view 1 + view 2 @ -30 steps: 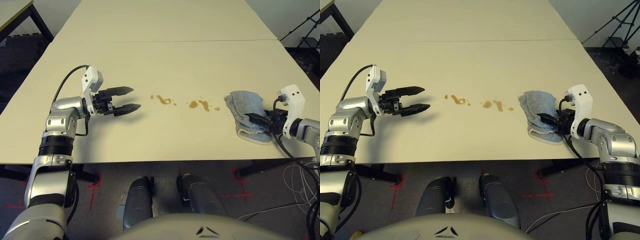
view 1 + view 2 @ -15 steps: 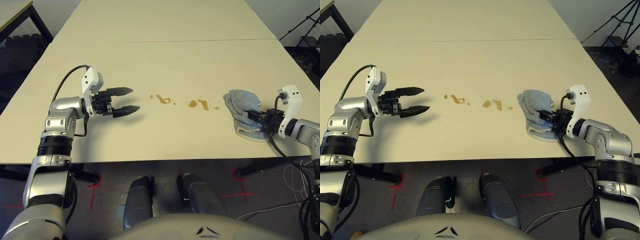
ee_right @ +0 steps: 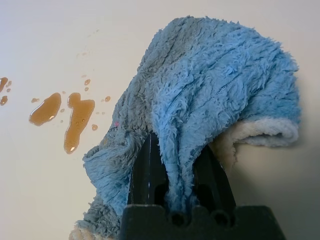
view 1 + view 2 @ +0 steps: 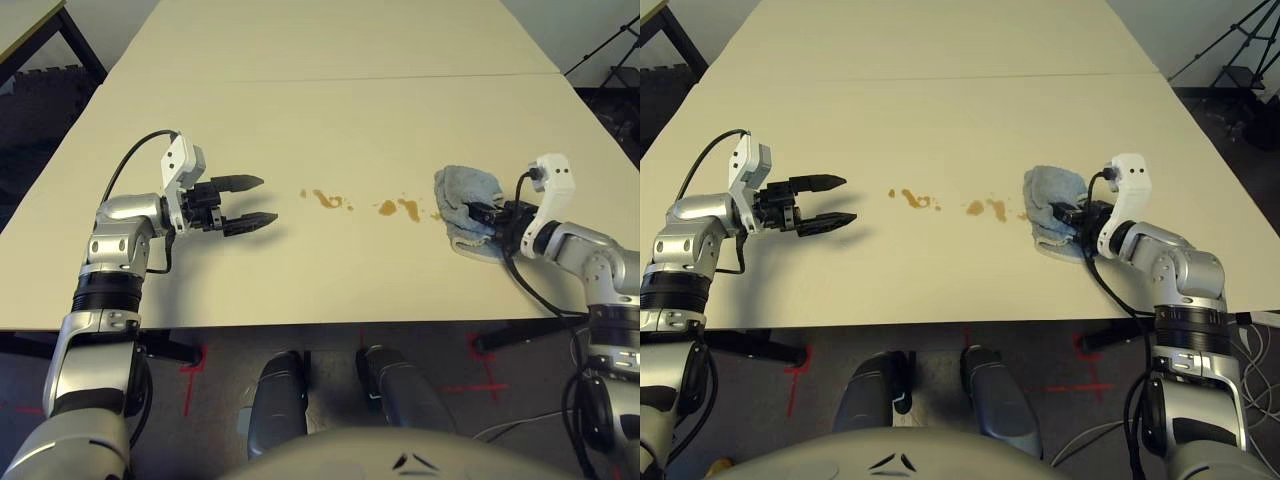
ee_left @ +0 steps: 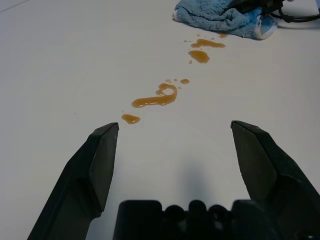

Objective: Wipe the water off the table with a rag.

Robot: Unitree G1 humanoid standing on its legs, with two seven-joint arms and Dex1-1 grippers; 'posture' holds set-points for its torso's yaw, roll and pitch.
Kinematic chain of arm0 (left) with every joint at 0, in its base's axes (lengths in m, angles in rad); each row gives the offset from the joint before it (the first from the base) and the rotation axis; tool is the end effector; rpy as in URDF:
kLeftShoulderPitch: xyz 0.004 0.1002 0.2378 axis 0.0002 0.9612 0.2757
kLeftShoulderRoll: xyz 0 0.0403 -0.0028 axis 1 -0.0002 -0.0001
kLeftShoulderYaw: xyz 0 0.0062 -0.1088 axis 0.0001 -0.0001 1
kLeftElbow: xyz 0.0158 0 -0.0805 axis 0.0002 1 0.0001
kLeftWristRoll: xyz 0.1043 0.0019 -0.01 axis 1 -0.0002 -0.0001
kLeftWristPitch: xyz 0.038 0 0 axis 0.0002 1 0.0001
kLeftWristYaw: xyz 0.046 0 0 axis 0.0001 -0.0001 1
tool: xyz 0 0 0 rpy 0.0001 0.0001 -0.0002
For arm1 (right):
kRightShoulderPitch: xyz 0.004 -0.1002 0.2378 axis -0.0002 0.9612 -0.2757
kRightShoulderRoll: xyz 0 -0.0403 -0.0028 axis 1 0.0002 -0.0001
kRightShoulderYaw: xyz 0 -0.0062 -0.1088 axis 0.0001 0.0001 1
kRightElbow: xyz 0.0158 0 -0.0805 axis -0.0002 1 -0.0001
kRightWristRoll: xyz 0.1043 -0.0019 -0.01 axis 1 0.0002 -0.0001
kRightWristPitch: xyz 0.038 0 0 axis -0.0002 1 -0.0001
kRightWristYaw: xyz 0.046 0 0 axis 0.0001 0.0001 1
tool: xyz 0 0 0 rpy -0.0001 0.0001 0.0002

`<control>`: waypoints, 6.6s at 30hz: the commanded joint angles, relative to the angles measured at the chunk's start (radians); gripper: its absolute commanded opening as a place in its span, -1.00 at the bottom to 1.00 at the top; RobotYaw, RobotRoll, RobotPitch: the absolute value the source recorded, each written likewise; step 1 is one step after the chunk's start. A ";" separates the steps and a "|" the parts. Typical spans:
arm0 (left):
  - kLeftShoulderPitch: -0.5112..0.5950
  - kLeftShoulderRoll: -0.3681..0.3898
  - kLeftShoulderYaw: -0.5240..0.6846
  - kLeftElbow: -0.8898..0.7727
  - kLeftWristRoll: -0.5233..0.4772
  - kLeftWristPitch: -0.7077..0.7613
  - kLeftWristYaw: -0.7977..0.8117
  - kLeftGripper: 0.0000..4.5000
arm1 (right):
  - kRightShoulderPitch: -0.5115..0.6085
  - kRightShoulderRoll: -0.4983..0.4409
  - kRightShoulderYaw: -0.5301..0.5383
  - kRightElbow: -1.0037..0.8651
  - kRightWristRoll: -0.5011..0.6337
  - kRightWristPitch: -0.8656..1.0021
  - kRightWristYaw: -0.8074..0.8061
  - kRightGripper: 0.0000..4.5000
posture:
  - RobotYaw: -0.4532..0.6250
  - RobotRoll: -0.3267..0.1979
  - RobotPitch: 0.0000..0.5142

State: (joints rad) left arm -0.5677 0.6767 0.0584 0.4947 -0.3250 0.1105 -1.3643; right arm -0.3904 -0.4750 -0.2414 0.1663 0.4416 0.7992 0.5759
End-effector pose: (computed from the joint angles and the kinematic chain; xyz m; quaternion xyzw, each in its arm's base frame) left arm 0.2992 0.2983 0.1497 0.1128 0.0628 -0.5328 0.8363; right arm 0.2680 -0.2676 0.1075 0.1160 0.2063 0.2032 0.9501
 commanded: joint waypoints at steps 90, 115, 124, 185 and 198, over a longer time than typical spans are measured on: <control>0.067 0.073 0.029 0.076 0.005 -0.072 -0.006 1.00 | -0.216 0.376 0.356 0.088 -0.040 0.112 -0.053 -0.90 | -0.47 0.25 -0.45; 0.116 0.050 0.040 0.014 -0.003 -0.051 0.029 1.00 | -0.341 0.486 0.394 0.272 -0.137 -0.038 0.017 -0.91 | -0.43 0.25 -0.44; 0.109 0.031 0.035 0.038 0.003 -0.064 0.035 1.00 | -0.389 0.304 0.299 0.281 -0.142 -0.054 0.032 -0.91 | -0.47 0.25 -0.45; 0.015 0.014 0.006 0.125 0.023 -0.095 0.011 1.00 | -0.255 -0.358 0.085 0.501 -0.186 -0.125 0.234 0.02 | -0.58 0.25 -0.46; -0.025 -0.023 0.157 0.097 -0.061 -0.007 0.206 1.00 | -0.327 -0.428 -0.062 0.547 -0.136 -0.322 0.244 0.99 | -0.58 0.25 -0.43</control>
State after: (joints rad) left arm -0.5822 0.6642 0.1853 0.6012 -0.3722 0.1024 -1.2217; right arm -0.7289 -0.9191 -0.2640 0.6894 0.2948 0.5520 0.8366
